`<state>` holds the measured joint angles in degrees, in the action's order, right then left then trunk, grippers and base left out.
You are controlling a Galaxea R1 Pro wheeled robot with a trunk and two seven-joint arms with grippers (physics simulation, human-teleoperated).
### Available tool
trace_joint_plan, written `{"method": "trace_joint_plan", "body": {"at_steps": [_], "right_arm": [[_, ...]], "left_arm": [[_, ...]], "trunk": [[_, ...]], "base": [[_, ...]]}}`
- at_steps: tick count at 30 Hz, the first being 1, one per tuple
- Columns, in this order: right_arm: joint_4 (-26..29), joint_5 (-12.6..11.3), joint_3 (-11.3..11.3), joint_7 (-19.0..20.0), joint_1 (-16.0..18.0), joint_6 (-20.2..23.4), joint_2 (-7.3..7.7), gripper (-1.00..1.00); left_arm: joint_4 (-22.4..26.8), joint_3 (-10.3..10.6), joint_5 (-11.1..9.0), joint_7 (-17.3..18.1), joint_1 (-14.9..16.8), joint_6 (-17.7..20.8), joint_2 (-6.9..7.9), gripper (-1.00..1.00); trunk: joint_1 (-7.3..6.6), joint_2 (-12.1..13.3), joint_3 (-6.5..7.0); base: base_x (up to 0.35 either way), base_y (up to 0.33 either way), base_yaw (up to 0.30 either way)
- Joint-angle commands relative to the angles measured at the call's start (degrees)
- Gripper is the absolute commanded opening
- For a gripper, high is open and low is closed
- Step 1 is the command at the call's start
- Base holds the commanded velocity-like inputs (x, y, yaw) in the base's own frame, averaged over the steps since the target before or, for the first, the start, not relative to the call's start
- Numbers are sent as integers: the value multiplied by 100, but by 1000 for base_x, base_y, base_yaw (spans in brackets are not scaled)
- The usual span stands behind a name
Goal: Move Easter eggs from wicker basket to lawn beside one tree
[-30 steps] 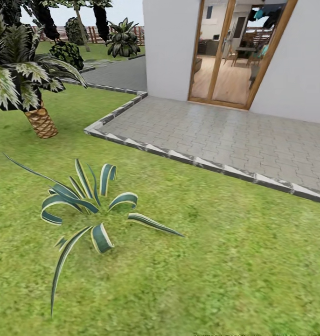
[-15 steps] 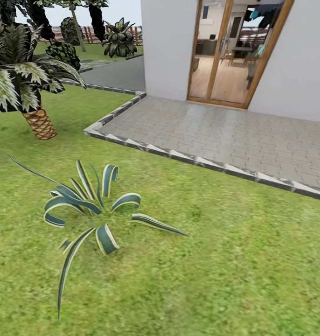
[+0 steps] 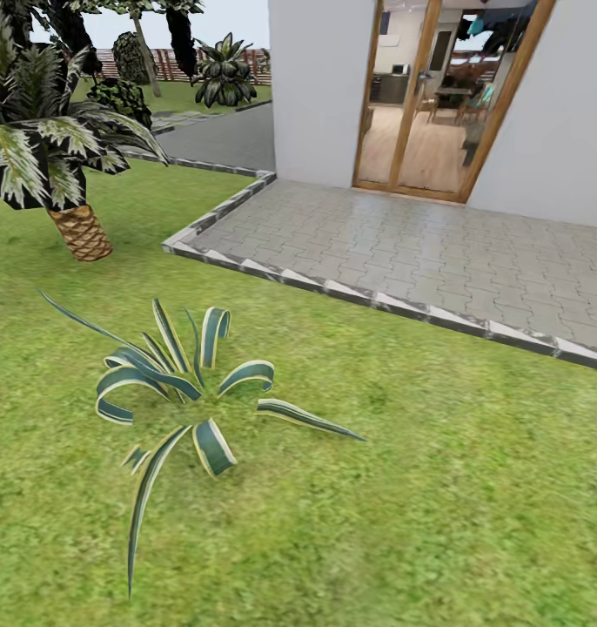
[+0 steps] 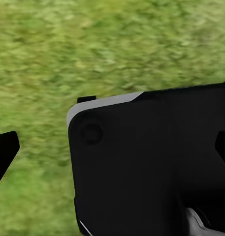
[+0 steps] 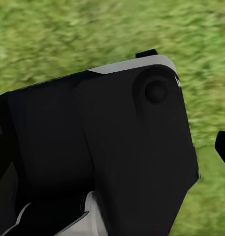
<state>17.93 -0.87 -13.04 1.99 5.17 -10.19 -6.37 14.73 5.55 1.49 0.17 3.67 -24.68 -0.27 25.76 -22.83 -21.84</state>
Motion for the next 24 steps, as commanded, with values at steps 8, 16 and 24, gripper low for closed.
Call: {"method": "trace_joint_plan", "body": {"at_steps": [8,16,24], "right_arm": [[0,-9,-32,21,2,-18,-4,100],[0,-9,-32,21,2,-18,-4,100],[0,-9,-25,21,2,-18,-4,100]], "left_arm": [[-5,7,17,0,5,-19,1,100],[-5,7,18,0,8,-19,1,100],[-5,7,13,1,4,-19,1,100]], "trunk": [[3,-9,-8],[3,-9,-8],[3,-9,-8]], "base": [[0,275,0],[0,285,0],[0,286,0]]}}
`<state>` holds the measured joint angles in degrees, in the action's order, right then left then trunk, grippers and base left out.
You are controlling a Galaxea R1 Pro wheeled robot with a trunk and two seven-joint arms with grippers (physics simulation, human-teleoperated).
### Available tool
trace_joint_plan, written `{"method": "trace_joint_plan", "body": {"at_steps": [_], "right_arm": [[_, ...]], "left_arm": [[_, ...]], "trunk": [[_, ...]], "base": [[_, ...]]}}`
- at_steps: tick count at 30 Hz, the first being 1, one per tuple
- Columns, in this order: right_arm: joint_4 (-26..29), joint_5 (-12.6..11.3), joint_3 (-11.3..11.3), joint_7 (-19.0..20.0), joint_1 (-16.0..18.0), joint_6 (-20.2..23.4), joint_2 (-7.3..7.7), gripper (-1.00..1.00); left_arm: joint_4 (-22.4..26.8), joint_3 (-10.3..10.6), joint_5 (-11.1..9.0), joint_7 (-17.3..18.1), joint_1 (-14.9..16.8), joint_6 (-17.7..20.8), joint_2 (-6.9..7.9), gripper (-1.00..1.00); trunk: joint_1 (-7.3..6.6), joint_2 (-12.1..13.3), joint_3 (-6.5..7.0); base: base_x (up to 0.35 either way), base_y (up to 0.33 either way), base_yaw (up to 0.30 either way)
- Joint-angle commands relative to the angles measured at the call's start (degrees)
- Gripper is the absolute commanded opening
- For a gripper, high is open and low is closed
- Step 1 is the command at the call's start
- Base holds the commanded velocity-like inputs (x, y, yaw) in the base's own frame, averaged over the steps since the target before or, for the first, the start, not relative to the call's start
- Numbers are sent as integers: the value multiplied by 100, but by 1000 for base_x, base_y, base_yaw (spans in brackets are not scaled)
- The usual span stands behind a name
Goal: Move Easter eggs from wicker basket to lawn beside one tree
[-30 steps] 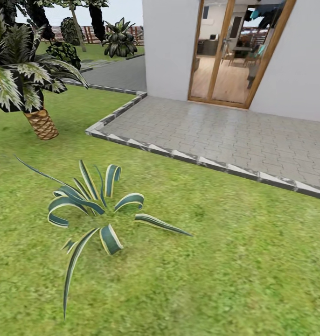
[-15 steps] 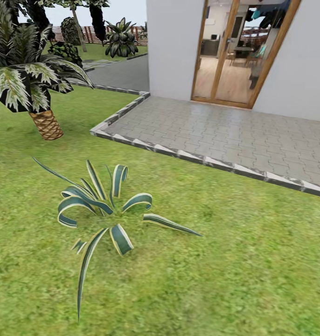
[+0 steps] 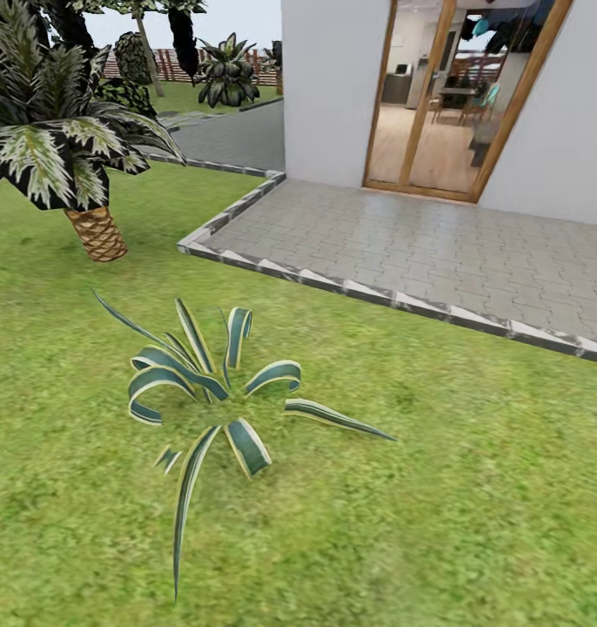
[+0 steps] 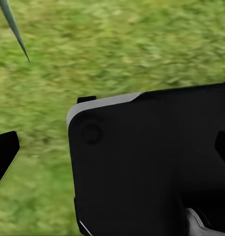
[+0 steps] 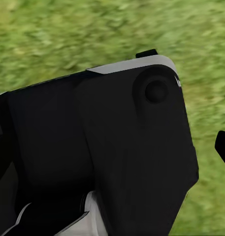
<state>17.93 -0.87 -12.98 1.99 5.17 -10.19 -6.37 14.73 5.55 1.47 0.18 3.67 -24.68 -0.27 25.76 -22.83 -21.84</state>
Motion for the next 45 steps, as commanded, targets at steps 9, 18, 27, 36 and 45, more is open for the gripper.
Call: {"method": "trace_joint_plan", "body": {"at_steps": [9,18,27,36,45], "right_arm": [[0,-9,-30,21,2,-18,-4,100],[0,-9,-29,21,2,-18,-4,100],[17,-9,-45,21,2,-21,-4,100],[548,-9,-33,8,5,-3,-32,100],[1475,-17,8,-19,316,76,-117,100]], "left_arm": [[-5,7,19,0,3,-19,1,100],[-5,7,20,0,5,-19,1,100],[-5,7,20,1,4,-19,1,100],[10,7,17,5,3,-19,3,100],[12,7,18,2,4,-19,1,100]], "trunk": [[3,-9,-8],[3,-9,-8],[3,-9,-8],[3,-9,-8],[3,-9,-8]], "base": [[0,287,0],[0,287,0],[0,287,0],[0,269,0],[0,248,0]]}}
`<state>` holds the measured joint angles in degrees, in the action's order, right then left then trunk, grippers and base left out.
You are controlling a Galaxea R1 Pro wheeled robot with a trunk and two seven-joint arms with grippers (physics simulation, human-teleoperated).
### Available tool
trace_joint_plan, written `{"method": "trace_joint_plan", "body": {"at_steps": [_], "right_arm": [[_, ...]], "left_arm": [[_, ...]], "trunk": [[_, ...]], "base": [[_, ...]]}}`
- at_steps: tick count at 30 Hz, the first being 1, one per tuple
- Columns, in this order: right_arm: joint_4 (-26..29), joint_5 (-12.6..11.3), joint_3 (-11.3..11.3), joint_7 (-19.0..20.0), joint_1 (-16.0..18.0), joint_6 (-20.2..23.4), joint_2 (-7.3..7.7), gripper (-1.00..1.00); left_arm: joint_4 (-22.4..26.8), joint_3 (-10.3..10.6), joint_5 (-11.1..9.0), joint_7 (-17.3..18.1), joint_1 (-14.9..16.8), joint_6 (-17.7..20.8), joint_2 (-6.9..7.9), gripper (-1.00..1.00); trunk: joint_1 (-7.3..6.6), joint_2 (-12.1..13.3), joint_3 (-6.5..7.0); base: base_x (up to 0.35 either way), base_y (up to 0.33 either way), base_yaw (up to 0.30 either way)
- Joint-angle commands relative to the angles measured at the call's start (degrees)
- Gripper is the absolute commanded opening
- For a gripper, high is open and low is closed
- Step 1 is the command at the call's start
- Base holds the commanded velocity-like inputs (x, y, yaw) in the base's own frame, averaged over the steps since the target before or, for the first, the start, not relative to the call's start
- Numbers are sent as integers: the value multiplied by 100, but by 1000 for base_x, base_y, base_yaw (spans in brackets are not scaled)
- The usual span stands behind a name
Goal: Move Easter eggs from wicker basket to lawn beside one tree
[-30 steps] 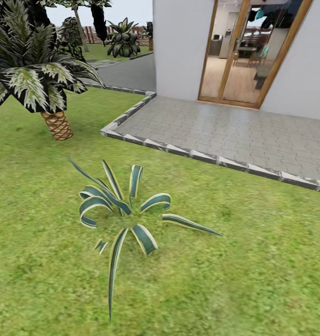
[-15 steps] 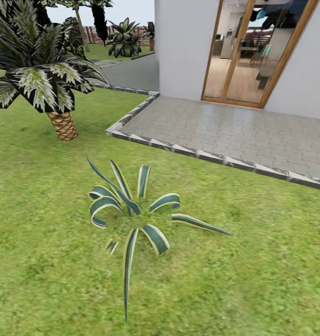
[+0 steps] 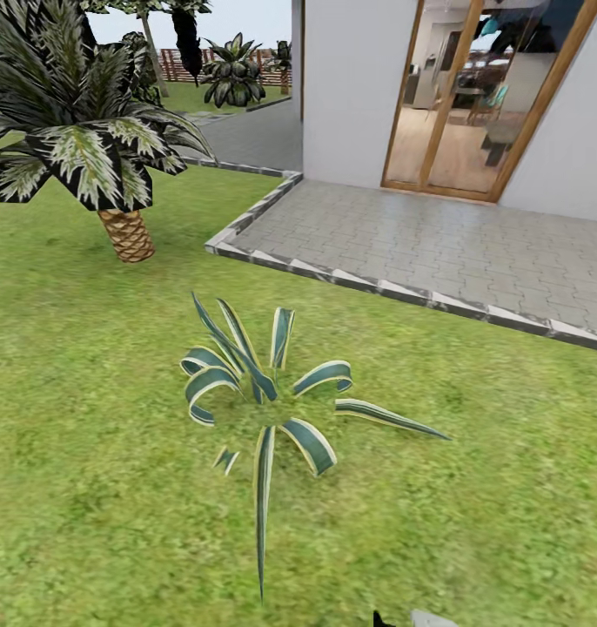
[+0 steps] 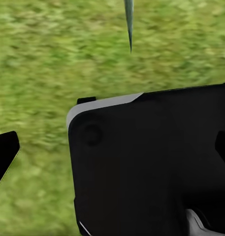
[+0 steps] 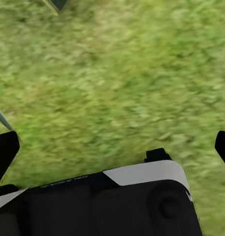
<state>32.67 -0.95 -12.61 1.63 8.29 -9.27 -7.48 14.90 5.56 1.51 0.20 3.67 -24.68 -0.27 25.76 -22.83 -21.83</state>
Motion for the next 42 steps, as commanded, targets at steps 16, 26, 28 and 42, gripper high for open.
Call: {"method": "trace_joint_plan", "body": {"at_steps": [16,26,28,42], "right_arm": [[93,-10,513,-12,292,476,-182,100],[76,-11,659,-19,296,487,-178,100],[74,-11,665,-18,296,487,-177,100],[73,-11,672,-15,296,487,-175,100]], "left_arm": [[-12,7,14,-2,4,-19,1,100],[-13,7,16,-2,2,-19,1,100],[-13,7,15,-2,2,-19,1,100],[-13,7,16,-2,2,-19,1,100]], "trunk": [[3,-9,-8],[3,-9,-8],[3,-9,-8],[3,-9,-8]], "base": [[0,222,0],[0,128,0],[0,115,0],[0,188,0]]}}
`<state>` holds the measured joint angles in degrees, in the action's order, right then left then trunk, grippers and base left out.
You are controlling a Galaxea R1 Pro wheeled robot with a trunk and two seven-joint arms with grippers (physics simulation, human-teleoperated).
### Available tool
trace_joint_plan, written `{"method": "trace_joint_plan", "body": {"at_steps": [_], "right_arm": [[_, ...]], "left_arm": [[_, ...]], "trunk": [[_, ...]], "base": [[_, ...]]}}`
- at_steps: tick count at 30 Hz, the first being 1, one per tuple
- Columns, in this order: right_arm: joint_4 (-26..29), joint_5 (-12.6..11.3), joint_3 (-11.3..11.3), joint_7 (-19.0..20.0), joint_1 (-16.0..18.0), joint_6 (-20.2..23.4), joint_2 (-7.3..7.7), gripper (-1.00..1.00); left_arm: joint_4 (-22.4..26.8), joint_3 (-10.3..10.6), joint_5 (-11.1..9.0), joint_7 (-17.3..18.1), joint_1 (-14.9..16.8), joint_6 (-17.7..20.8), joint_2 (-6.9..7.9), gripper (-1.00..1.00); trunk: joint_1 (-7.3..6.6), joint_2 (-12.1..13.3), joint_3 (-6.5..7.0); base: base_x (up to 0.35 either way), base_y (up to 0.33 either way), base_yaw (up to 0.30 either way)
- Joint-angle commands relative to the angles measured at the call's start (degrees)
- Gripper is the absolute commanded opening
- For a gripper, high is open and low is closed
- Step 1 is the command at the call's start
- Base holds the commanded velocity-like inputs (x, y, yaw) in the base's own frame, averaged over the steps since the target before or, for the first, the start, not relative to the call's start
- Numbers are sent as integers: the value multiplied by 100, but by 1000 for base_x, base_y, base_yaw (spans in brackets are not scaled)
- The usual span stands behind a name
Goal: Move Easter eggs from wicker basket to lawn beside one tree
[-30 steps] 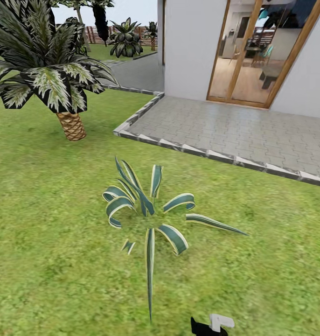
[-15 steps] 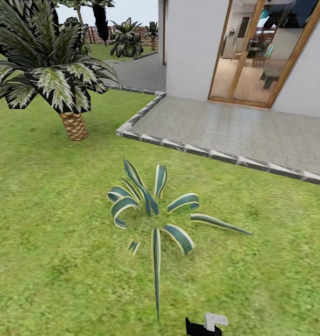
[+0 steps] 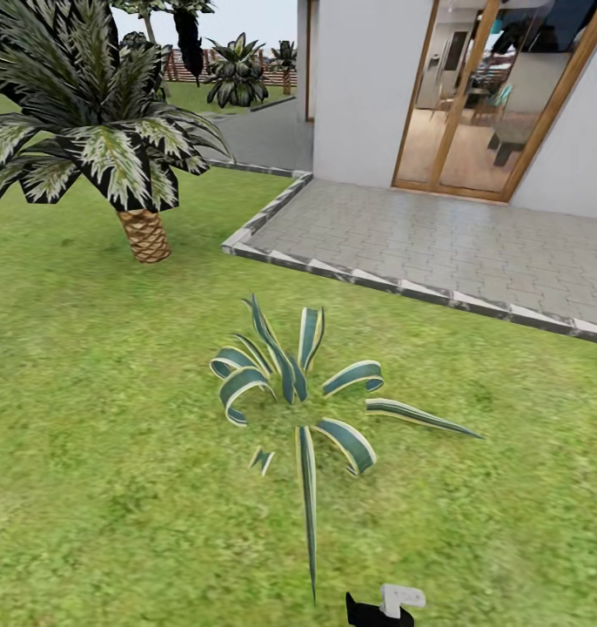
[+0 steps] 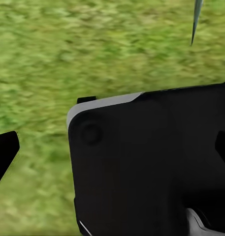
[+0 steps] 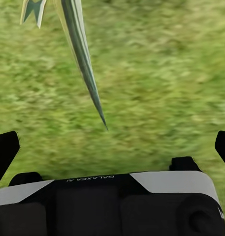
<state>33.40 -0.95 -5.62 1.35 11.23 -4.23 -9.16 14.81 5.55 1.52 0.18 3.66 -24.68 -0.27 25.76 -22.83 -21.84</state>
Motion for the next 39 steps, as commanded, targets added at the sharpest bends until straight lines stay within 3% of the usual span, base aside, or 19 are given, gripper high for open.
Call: {"method": "trace_joint_plan", "body": {"at_steps": [1,39], "right_arm": [[-1,-12,-27,14,2,-17,-7,100],[8,-10,-18,76,2,-96,2,100]], "left_arm": [[-5,7,15,0,4,-19,1,100],[-6,7,14,0,4,-19,4,100]], "trunk": [[3,-9,-8],[3,-9,-8]], "base": [[0,216,0],[0,266,0]]}}
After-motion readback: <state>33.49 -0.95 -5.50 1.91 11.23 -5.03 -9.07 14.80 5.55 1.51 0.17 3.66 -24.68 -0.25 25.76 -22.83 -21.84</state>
